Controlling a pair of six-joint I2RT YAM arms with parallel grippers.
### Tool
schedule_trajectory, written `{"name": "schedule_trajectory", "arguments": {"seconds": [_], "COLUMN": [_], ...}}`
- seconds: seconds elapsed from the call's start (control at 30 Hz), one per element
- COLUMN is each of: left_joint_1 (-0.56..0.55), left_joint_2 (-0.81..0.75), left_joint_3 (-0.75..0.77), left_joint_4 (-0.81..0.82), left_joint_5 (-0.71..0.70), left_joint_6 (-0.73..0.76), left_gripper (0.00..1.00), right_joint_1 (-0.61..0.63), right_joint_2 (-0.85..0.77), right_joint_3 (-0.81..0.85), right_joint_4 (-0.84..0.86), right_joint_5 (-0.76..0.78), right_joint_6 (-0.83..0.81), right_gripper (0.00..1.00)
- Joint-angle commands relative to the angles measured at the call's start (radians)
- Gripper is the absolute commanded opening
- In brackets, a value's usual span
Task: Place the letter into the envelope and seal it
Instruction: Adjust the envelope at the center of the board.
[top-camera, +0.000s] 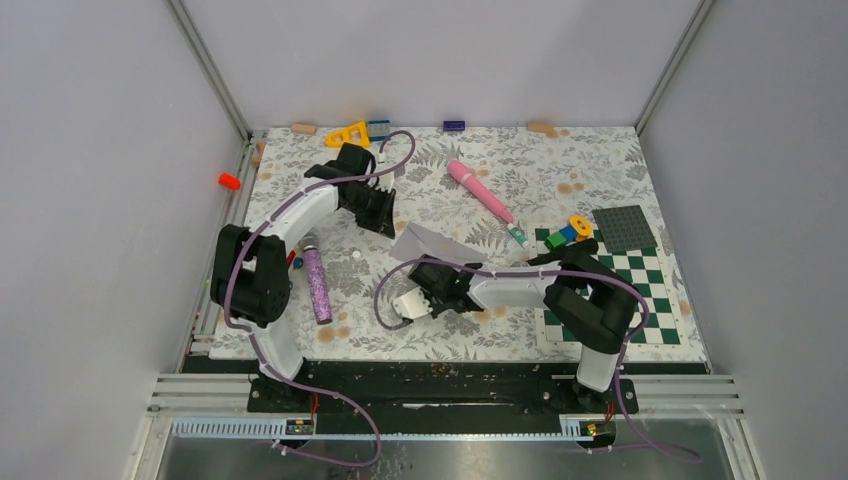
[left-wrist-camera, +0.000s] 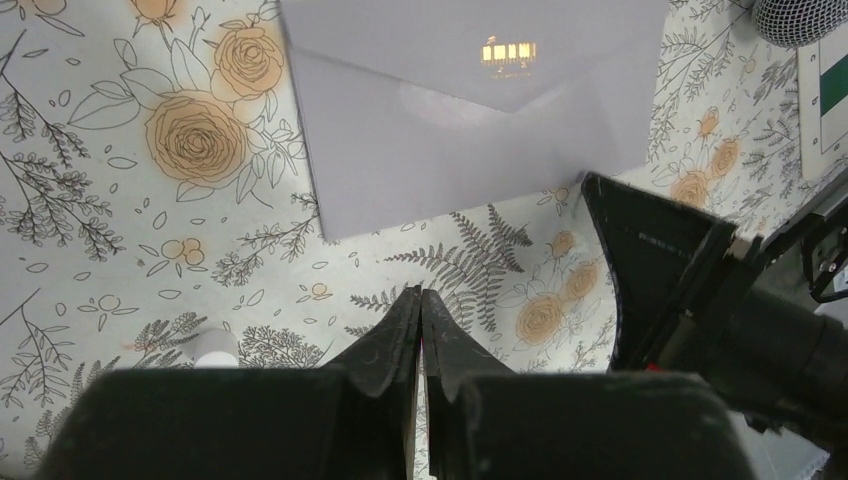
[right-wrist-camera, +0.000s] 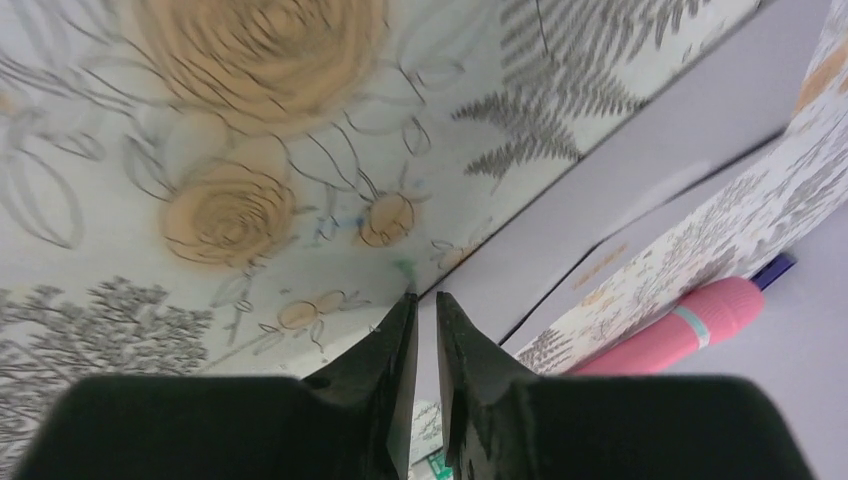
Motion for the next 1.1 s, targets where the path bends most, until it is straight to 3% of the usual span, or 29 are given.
{"name": "schedule_trajectory", "arguments": {"seconds": [0.0, 0.33, 0.53, 0.67, 0.77, 0.87, 0.9, 0.93, 0.97, 1.07], "left_joint_1": [0.013, 0.019, 0.023, 0.027, 0.034, 0.043, 0.046, 0.049, 0.050, 0.060], "left_joint_2": [-0.061, -0.082, -0.099, -0.130, -0.164, -0.206, -0.222, -0.241, -0.259, -0.321], "left_joint_3": [-0.022, -0.036, -0.040, -0.036, -0.037, -0.030, -0.026, -0.021, -0.015, 0.006], "left_joint_4": [0.033, 0.044, 0.046, 0.045, 0.045, 0.038, 0.034, 0.030, 0.024, -0.008], "left_joint_5": [0.049, 0.065, 0.071, 0.069, 0.063, 0.055, 0.048, 0.037, 0.022, -0.006], "left_joint_6": [0.000, -0.006, -0.001, 0.004, 0.011, 0.024, 0.029, 0.035, 0.045, 0.076], "left_gripper": [0.04, 0.04, 0.04, 0.09, 0.23, 0.52, 0.60, 0.69, 0.76, 0.91], "right_joint_1": [-0.056, -0.113, -0.113, -0.119, -0.155, -0.231, -0.264, -0.296, -0.331, -0.464], "right_joint_2": [0.021, 0.018, -0.116, -0.227, -0.305, -0.369, -0.387, -0.403, -0.420, -0.461], "right_joint_3": [0.002, 0.069, 0.157, 0.216, 0.283, 0.321, 0.328, 0.331, 0.329, 0.327], "right_joint_4": [-0.044, -0.080, -0.184, -0.205, -0.276, -0.301, -0.297, -0.292, -0.293, -0.291], "right_joint_5": [0.022, -0.019, -0.042, 0.013, 0.013, -0.011, -0.008, -0.007, -0.034, -0.193], "right_joint_6": [0.000, 0.011, 0.080, 0.170, 0.267, 0.329, 0.362, 0.406, 0.436, 0.566], "right_gripper": [0.20, 0.19, 0.20, 0.27, 0.38, 0.45, 0.57, 0.87, 0.98, 1.00]}}
